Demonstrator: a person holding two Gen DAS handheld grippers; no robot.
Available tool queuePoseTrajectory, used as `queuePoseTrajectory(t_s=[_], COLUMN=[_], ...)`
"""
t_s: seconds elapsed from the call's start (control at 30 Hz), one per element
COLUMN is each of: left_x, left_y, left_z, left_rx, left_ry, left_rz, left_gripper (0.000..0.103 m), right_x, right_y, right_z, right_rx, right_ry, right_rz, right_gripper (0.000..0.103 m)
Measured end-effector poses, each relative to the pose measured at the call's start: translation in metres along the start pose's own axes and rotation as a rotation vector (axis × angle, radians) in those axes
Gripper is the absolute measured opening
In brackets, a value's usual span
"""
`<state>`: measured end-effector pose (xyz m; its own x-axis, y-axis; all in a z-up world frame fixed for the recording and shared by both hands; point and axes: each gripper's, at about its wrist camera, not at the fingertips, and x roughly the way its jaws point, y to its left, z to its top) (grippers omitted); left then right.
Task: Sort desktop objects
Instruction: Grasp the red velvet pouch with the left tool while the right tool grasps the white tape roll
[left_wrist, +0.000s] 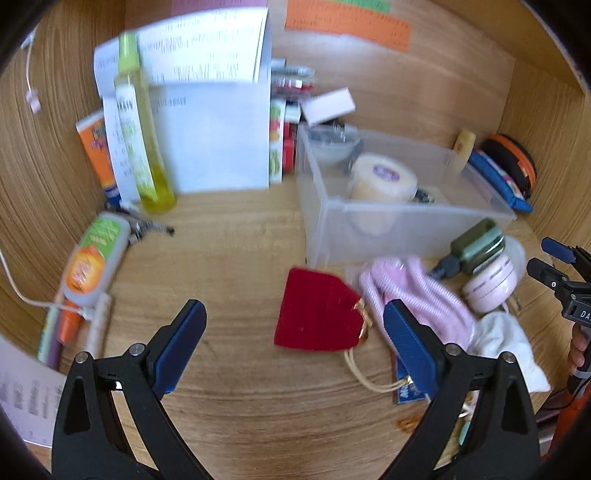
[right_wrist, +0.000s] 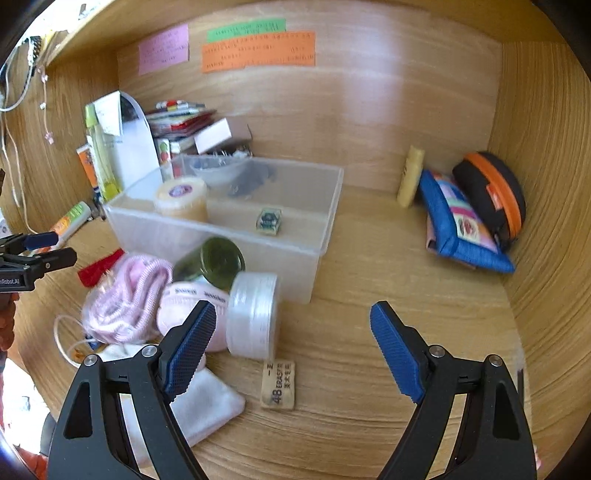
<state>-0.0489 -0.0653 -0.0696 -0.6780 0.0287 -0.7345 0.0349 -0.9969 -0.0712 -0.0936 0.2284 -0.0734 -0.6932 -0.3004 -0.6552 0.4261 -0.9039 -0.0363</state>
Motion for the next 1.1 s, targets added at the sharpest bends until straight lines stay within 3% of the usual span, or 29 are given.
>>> queuePoseTrajectory(t_s=[0.13,0.43,0.67,0.77,0.87,1.03,1.1], left_x=[0.015,0.030,0.037,0.040,0.040,0.039,0.042], left_y=[0.001,-0.015,-0.019,-0.017,-0.018,-0.014,-0.012], left_z=[-0.004,0.003,0.006,0.006,0.005,0.001,-0.002], left_rx=[-0.018,0.037,0.076,0.070,0.075,0.085,0.077], left_ry=[0.054,0.079,0.073,0.077,0.079,0.090,0.107], left_rz=[-0.033,-0.041,-0.018,-0.023,-0.028,-0.048,-0.063], left_gripper=[0.098,0.098,0.098,0.097,0.093,0.074,0.064], right_x=[0.014,0.029,0.041,0.043,0.044,0.045,0.045], right_y=[0.004,0.002,0.008,0.008,0.008,0.012,0.014], right_z=[-0.005,-0.004,-0.001,0.001,0.001,0.000,0.000], right_rx=[0.008,0.017,-0.016,-0.017,-0.015,-0.036,-0.044], right_ry=[0.031,0.056,0.091,0.095,0.096,0.094,0.089], right_rz=[0.006,-0.007,0.034,0.055,0.078,0.097,0.094], right_gripper=[0.084,0.080,0.053,0.046,0.039,0.027,0.027])
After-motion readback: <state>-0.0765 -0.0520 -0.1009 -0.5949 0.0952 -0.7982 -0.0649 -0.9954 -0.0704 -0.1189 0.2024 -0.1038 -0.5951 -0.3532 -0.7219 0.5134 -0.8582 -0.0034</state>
